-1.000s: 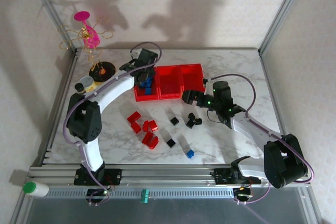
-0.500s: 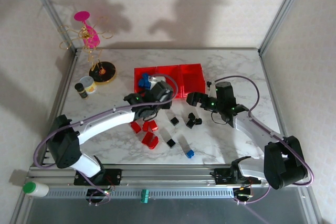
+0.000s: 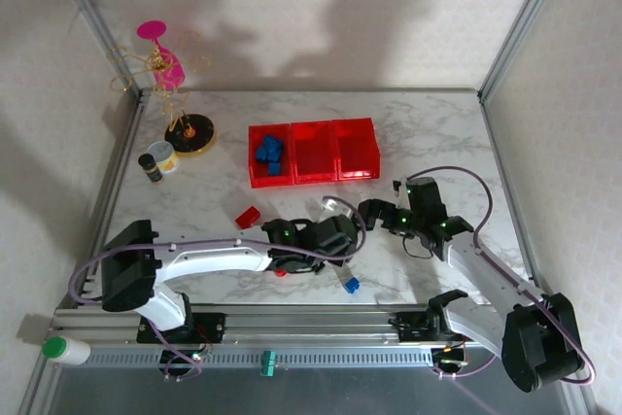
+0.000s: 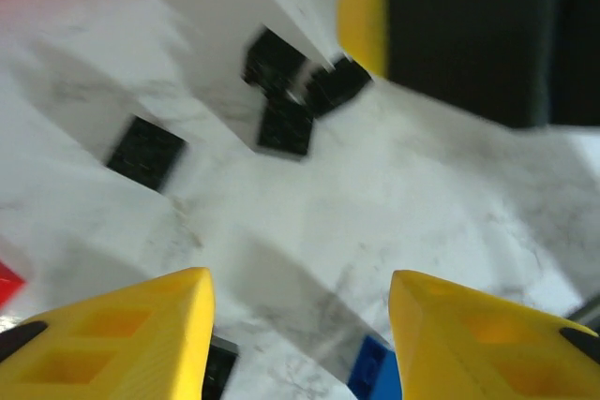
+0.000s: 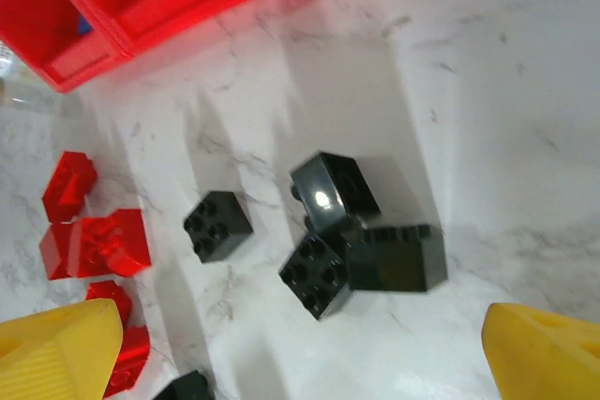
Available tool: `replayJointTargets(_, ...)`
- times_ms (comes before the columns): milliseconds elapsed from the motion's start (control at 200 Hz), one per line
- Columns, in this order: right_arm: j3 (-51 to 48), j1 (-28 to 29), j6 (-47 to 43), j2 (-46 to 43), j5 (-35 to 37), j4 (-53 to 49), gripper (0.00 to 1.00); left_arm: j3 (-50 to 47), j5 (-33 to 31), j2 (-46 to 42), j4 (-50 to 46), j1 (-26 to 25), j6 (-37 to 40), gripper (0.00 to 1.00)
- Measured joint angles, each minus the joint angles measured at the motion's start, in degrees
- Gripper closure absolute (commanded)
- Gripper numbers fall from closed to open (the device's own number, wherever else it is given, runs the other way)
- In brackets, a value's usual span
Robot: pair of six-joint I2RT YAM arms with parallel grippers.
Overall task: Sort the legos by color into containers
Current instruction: Pick up the lego from the middle-left of the table.
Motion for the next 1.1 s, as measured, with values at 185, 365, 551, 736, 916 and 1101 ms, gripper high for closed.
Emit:
replayJointTargets(185,-1.8,-0.1,2.2,-3.0,2.6,-2.9,0.01,-2.3,1.9,2.0,2.8,-4.1,3.5,0.44)
replayJointTargets(365,-2.8,-0.4,4.0,-5.0,4.5,-4.5,0.01,-3.0,4.6,4.8,6.3,-6.3,5.8,0.43)
replayJointTargets(551,-3.6,-1.7,4.7,-5.6,4.9,-5.2,0.01,-3.0,5.6,9.5,7.4,-8.1,6.9,0.47)
replayJointTargets(736,-3.8,-2.0,4.7,-5.6,4.9,-5.4,0.01,-3.0,5.7,12.5,8.3,-8.2,7.1,0.52)
replayJointTargets(916,-3.8,-2.1,4.7,-5.8,4.9,-5.3,0.01,-3.0,5.5,14.4,8.5,-8.2,7.3,0.61)
replayJointTargets(1101,-3.8,-2.1,4.7,-5.9,4.7,-5.0,0.01,-3.0,5.4,14.5,8.7,-8.2,7.3,0.72)
